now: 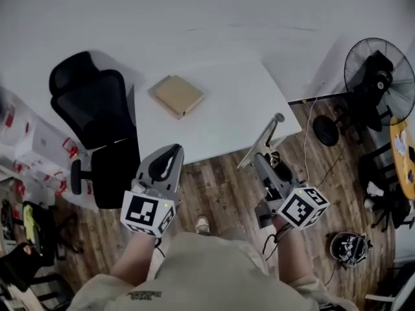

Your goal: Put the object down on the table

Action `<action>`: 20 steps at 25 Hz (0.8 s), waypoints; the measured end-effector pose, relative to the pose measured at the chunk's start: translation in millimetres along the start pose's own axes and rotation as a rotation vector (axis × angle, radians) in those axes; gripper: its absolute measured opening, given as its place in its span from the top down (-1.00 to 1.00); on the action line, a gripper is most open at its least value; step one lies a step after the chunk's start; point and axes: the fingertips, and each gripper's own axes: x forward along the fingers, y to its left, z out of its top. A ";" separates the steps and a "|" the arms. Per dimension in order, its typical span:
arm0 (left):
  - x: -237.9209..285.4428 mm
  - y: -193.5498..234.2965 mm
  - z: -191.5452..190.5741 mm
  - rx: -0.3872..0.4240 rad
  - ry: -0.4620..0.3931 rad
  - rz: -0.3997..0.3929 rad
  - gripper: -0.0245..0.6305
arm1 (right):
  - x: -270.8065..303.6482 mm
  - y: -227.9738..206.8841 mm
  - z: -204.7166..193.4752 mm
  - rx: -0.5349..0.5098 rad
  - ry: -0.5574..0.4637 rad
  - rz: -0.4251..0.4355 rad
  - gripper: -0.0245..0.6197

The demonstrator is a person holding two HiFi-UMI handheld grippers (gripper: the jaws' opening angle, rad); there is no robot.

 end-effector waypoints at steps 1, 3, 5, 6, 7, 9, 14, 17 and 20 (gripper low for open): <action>5.4 4.8 -2.2 -0.004 0.003 -0.001 0.83 | 8.5 -4.5 -0.9 0.024 0.001 -0.003 0.19; 15.9 11.8 -6.1 -0.016 0.010 -0.003 0.83 | 23.5 -14.3 -2.9 0.074 0.002 -0.009 0.19; 26.6 17.9 -10.4 -0.023 0.018 -0.005 0.83 | 37.3 -24.6 -4.2 0.108 0.007 -0.016 0.19; 32.4 21.1 -12.5 -0.027 0.023 -0.006 0.83 | 44.3 -30.1 -4.5 0.120 0.011 -0.021 0.19; 38.4 24.1 -14.6 -0.030 0.028 -0.006 0.83 | 51.1 -35.9 -4.4 0.130 0.014 -0.025 0.19; 50.2 29.1 -19.8 -0.033 0.039 -0.004 0.83 | 63.4 -47.5 -2.3 0.150 0.014 -0.029 0.19; 87.0 39.5 -31.7 -0.037 0.066 0.011 0.83 | 94.3 -84.2 3.6 0.193 0.027 -0.032 0.19; 116.6 51.0 -38.4 -0.040 0.087 0.027 0.83 | 122.5 -105.8 8.9 0.219 0.048 -0.015 0.19; 148.1 63.3 -45.2 -0.047 0.112 0.037 0.83 | 153.5 -127.0 18.1 0.220 0.081 -0.008 0.19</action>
